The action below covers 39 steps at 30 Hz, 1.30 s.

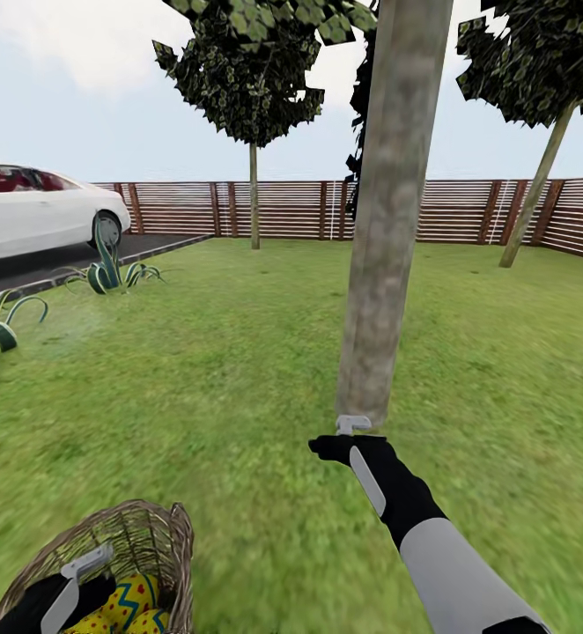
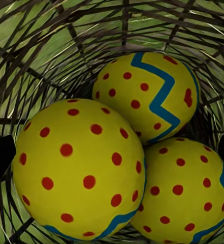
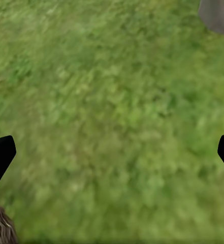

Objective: Take the three Easter eggs out of the wicker basket on the lawn in the garden, then place them on the lawn next to a single tree (choose any tree) so that all three eggs are next to the same tree and none are left in the basket.

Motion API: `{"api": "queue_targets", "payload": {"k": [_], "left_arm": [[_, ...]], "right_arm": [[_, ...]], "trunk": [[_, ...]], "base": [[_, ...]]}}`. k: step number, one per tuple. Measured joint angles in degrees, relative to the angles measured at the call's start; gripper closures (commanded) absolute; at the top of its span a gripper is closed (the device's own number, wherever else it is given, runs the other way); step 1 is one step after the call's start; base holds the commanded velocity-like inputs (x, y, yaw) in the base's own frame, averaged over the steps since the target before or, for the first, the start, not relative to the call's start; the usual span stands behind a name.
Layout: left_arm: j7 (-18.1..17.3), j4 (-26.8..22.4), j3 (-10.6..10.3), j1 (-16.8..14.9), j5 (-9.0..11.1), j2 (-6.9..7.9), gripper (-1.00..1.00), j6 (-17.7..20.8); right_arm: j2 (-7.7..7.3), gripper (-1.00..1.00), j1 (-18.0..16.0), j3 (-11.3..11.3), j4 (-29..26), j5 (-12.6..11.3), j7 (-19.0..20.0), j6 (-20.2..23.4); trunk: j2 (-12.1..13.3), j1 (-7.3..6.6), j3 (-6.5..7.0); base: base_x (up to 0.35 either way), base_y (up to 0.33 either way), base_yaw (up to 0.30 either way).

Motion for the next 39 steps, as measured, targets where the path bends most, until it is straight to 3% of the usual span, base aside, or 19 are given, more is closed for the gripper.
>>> {"api": "queue_targets", "payload": {"k": [15, 21, 35, 39], "left_arm": [[0.5, 0.0, 0.1, 0.0, 0.0, 0.01, -1.00, -2.1], [0.5, 0.0, 0.1, 0.0, -0.1, 0.03, -1.00, -2.3], [0.6, 0.0, 0.1, 0.0, 0.0, 0.20, -1.00, -2.3], [1.8, 0.0, 0.1, 0.0, 0.0, 0.20, -1.00, -2.3]], "right_arm": [[0.04, -1.00, 0.0, 0.0, 0.0, 0.0, 0.0, 0.0], [0.08, -1.00, 0.0, 0.0, 0.0, 0.0, 0.0, 0.0], [0.09, -1.00, 0.0, 0.0, 0.0, 0.0, 0.0, 0.0], [0.09, -1.00, 0.0, 0.0, 0.0, 0.0, 0.0, 0.0]], "trunk": [[-0.8, 0.45, -0.36], [-3.2, 1.76, -1.44], [-3.2, 1.76, -1.44], [-4.8, 2.64, -2.15]], "base": [[0.000, 0.000, 0.000], [0.000, 0.000, 0.000], [0.000, 0.000, 0.000], [0.000, 0.000, 0.000]]}}
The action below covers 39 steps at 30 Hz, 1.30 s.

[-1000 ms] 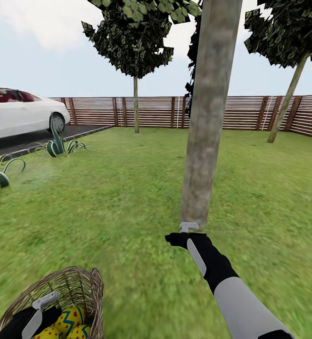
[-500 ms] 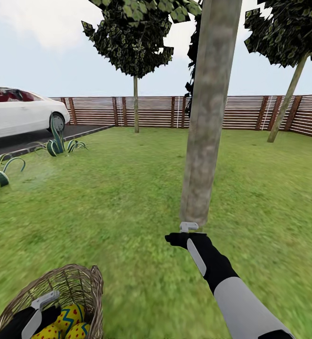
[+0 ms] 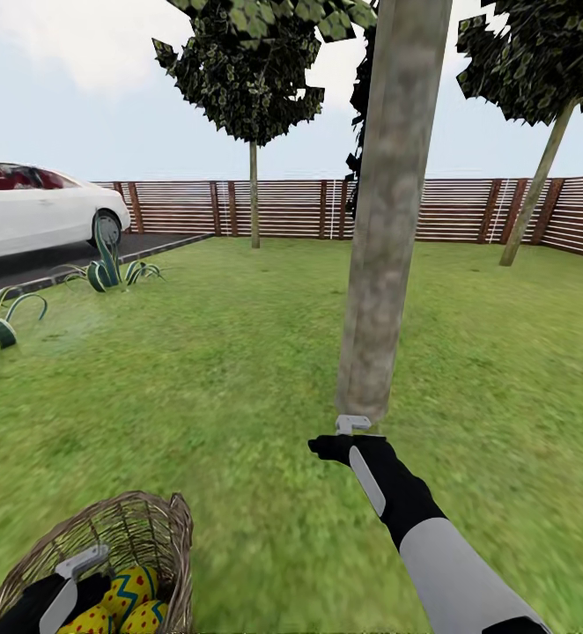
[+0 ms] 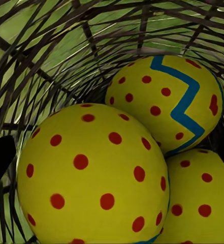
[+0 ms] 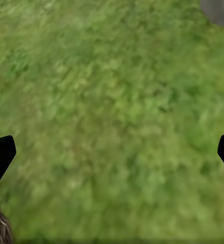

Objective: Take the three Easter eggs out of the wicker basket on the lawn in the garden, then place them on the lawn next to a single tree (choose any tree) so that all three eggs are next to the same tree and none are left in the basket.

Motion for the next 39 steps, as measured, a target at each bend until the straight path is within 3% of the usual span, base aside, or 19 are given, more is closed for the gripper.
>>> {"api": "queue_targets", "payload": {"k": [9, 14, 34, 39], "left_arm": [[1.8, 0.0, 0.0, 0.0, 0.0, 0.03, -1.00, 0.2], [1.9, 0.0, 0.1, 0.0, 0.1, 0.03, -1.00, 0.2], [1.3, 0.0, 0.0, 0.0, 0.0, 0.00, -1.00, 0.7], [1.2, 0.0, 0.0, 0.0, 0.0, 0.00, -1.00, 0.7]], "right_arm": [[0.00, -1.00, 0.0, 0.0, 0.0, 0.0, 0.0, 0.0], [0.00, -1.00, 0.0, 0.0, 0.0, 0.0, 0.0, 0.0], [0.06, -1.00, 0.0, 0.0, -0.2, 0.0, 0.0, 0.0], [0.10, -1.00, 0.5, 0.1, -5.5, -0.1, 0.9, 0.1]], "trunk": [[0.0, 0.01, 0.00], [-1.2, 0.72, -0.98], [-1.2, 0.72, -0.99], [-1.2, 0.71, -0.99]], "base": [[0.000, 0.000, 0.000], [0.000, 0.000, 0.000], [0.000, 0.000, 0.000], [0.000, 0.000, 0.000]]}}
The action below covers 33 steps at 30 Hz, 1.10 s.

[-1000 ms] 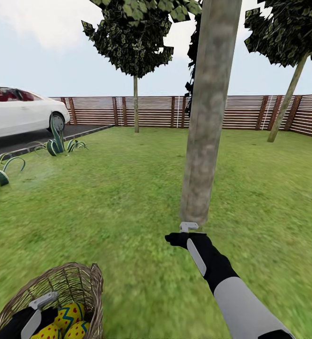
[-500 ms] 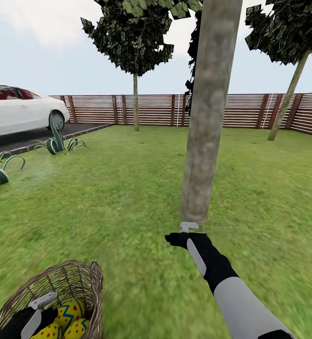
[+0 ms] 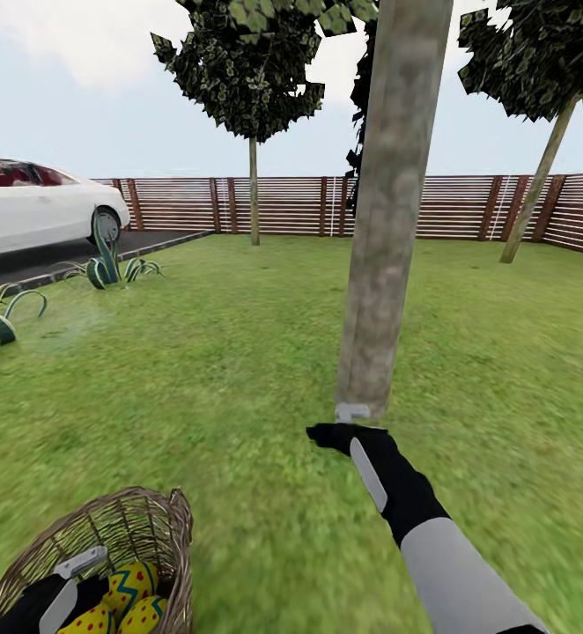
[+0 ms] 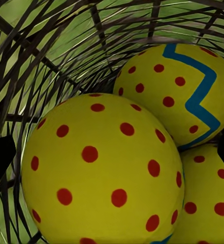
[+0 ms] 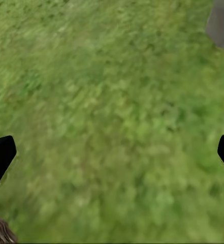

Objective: Take the three Easter eggs out of the wicker basket on the lawn in the garden, then place them on the lawn next to a single tree (choose any tree) so that all three eggs are next to the same tree and none are left in the basket.

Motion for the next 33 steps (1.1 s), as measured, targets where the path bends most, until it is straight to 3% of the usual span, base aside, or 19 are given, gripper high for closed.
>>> {"api": "queue_targets", "payload": {"k": [5, 10, 13, 22, 27, 33], "left_arm": [[0.0, 0.0, 0.0, 0.0, 0.0, 0.00, -1.00, 0.0], [0.1, 0.0, 0.0, 0.0, 0.0, 0.02, -1.00, 0.0], [0.1, 0.0, 0.0, 0.0, 0.0, 0.05, -1.00, 0.0], [0.1, 0.0, 0.0, 0.0, 0.0, 0.08, -1.00, 0.1], [0.2, 0.0, 0.0, 0.0, 0.0, 0.09, -1.00, 0.2], [0.2, 0.0, 0.0, 0.0, 0.0, 0.09, -1.00, 0.2]], "right_arm": [[-0.15, -1.00, 6.6, 0.1, -14.1, -0.3, 2.4, 3.3], [-0.21, -1.00, 9.7, 0.2, -20.6, -0.4, 3.0, 5.9], [-0.21, -1.00, 10.1, 0.2, -21.5, -0.4, 3.1, 6.2], [-0.22, -1.00, 10.4, 0.2, -22.3, -0.4, 3.2, 6.5], [-0.22, -1.00, 10.5, 0.2, -22.3, -0.4, 3.2, 6.6], [-0.22, -1.00, 10.5, 0.2, -22.3, -0.4, 3.2, 6.6]], "trunk": [[0.0, 0.00, 0.00], [0.0, 0.11, -0.88], [-0.1, 0.19, -1.55], [-0.1, 0.18, -1.55], [-0.2, 0.31, -2.66], [-0.2, 0.31, -2.66]], "base": [[0.000, 0.000, 0.000], [0.000, 0.000, 0.000], [0.000, 0.000, 0.000], [0.000, 0.000, 0.000], [0.000, 0.000, 0.000], [0.000, 0.000, 0.000]]}}
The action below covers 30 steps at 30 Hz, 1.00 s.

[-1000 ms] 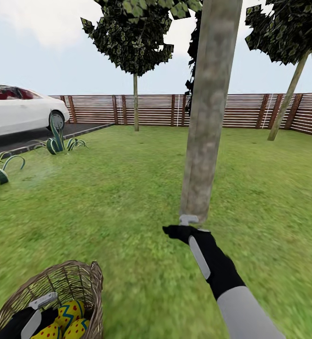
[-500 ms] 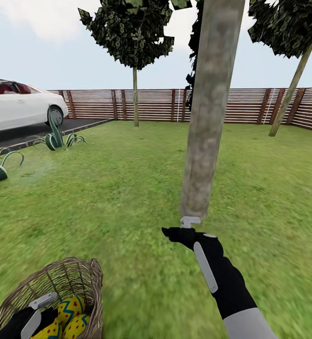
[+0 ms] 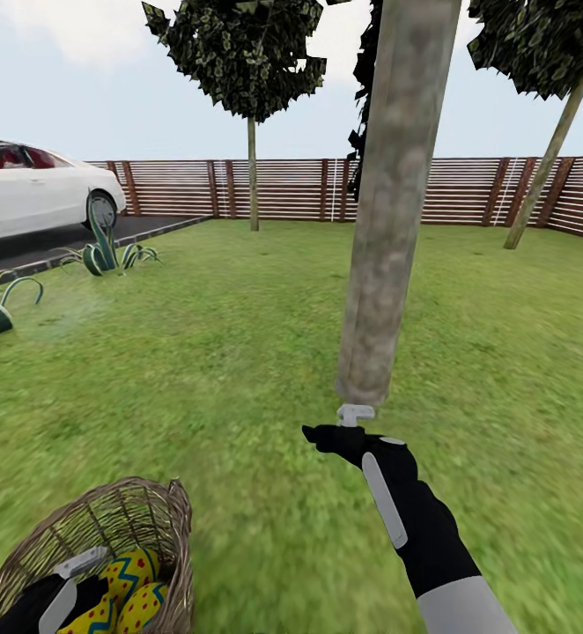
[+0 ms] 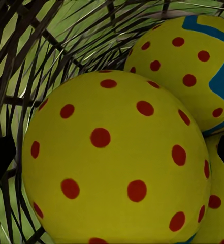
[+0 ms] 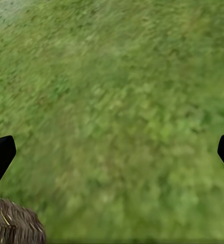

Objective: Take the three Easter eggs out of the wicker basket on the lawn in the garden, then place them on the lawn next to a single tree (choose any tree) so that all three eggs are next to the same tree and none are left in the basket.

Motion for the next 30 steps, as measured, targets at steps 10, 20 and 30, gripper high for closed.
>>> {"api": "queue_targets", "payload": {"k": [10, 20, 30], "left_arm": [[-0.2, 0.0, 0.0, 0.0, 0.0, 0.00, -1.00, 0.2], [-0.2, 0.0, 0.0, 0.0, 0.1, 0.00, -1.00, 0.2], [-0.1, 0.0, 0.0, 0.0, 0.2, 0.00, -1.00, 0.1]], "right_arm": [[0.00, -1.00, 0.0, 0.1, 0.0, 0.0, 0.0, 0.0], [0.00, -1.00, 0.0, 0.1, 0.0, 0.0, 0.0, 0.0], [0.00, -1.00, 0.0, 0.1, 0.0, 0.0, 0.0, 0.0]], "trunk": [[-0.1, 0.13, -1.11], [-0.1, 0.21, -1.77], [-0.1, 0.25, -2.21]], "base": [[0.000, 0.000, 0.000], [0.000, 0.000, 0.000], [0.000, 0.000, 0.000]]}}
